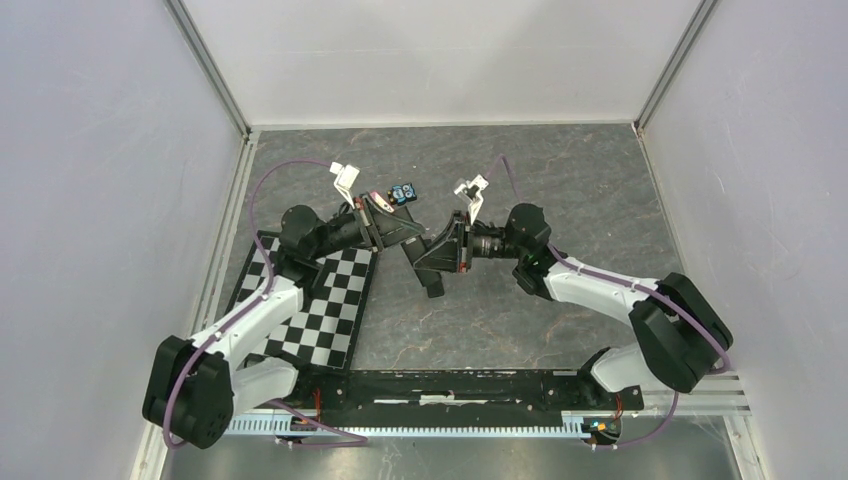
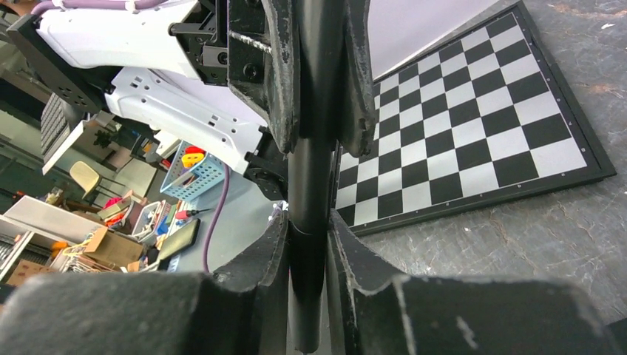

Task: Load the batteries into the remote control

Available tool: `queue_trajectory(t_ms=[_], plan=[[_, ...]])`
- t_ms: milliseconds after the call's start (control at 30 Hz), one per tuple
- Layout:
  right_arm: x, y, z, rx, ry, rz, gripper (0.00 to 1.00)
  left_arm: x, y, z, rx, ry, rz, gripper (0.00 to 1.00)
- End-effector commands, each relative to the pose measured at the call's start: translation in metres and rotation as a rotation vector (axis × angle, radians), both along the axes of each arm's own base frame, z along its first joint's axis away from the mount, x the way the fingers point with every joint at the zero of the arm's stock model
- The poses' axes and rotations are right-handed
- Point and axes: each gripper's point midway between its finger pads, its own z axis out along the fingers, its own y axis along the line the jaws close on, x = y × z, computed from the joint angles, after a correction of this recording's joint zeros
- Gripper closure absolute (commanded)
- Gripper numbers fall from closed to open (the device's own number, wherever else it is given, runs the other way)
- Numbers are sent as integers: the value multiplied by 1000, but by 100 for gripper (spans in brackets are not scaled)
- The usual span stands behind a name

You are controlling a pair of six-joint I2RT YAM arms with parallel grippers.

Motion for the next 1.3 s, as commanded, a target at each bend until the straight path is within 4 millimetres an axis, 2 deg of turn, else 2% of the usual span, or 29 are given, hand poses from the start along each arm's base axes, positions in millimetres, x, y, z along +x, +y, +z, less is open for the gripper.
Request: queue_trajectory(t_ms=[0, 33, 100, 133, 200, 233, 267, 367, 433, 467, 500, 567, 600, 633, 733, 800, 933, 1067, 1167, 1267], plan=[[30, 6, 38, 88, -106, -115, 94, -14, -2, 7, 17, -12, -31, 86], [32, 5, 38, 77, -120, -131, 100, -11, -1, 5, 33, -5, -12, 79], [40, 1, 34, 30, -140, -177, 100, -5, 1, 0, 66, 6, 34, 64], [44, -1, 33, 8, -163, -202, 100, 0, 3, -3, 83, 20, 67, 46], [54, -9, 30, -43, -196, -262, 100, 10, 9, -10, 124, 34, 142, 19], [60, -14, 27, -72, -214, -293, 100, 15, 13, -14, 142, 43, 182, 7], [68, -21, 24, -105, -229, -330, 100, 20, 17, -18, 165, 54, 221, 1], [96, -46, 2, -253, -245, -455, 100, 33, 33, -20, 212, 44, 361, 0], [123, -76, -20, -416, -251, -585, 100, 40, 48, -24, 256, 53, 465, 0], [138, -94, -34, -530, -265, -662, 100, 44, 57, -26, 274, 57, 518, 0], [156, -120, -49, -669, -271, -776, 100, 45, 63, -29, 292, 63, 553, 0], [180, -170, -75, -938, -251, -944, 100, 47, 71, -33, 319, 70, 596, 0], [191, -193, -79, -1046, -244, -1040, 100, 49, 74, -38, 338, 90, 616, 0], [199, -217, -87, -1161, -226, -1122, 100, 50, 77, -45, 363, 116, 632, 0], [213, -269, -107, -1372, -179, -1267, 100, 54, 84, -60, 437, 173, 660, 0], [219, -290, -117, -1470, -170, -1303, 100, 56, 88, -69, 480, 209, 679, 0], [229, -320, -140, -1632, -180, -1318, 100, 56, 87, -78, 507, 232, 667, 0], [234, -330, -165, -1712, -197, -1250, 100, 53, 76, -78, 482, 208, 605, 0], [233, -336, -175, -1749, -198, -1242, 98, 53, 73, -79, 479, 209, 588, 0], [231, -338, -186, -1759, -196, -1214, 84, 54, 73, -83, 492, 224, 587, 0]])
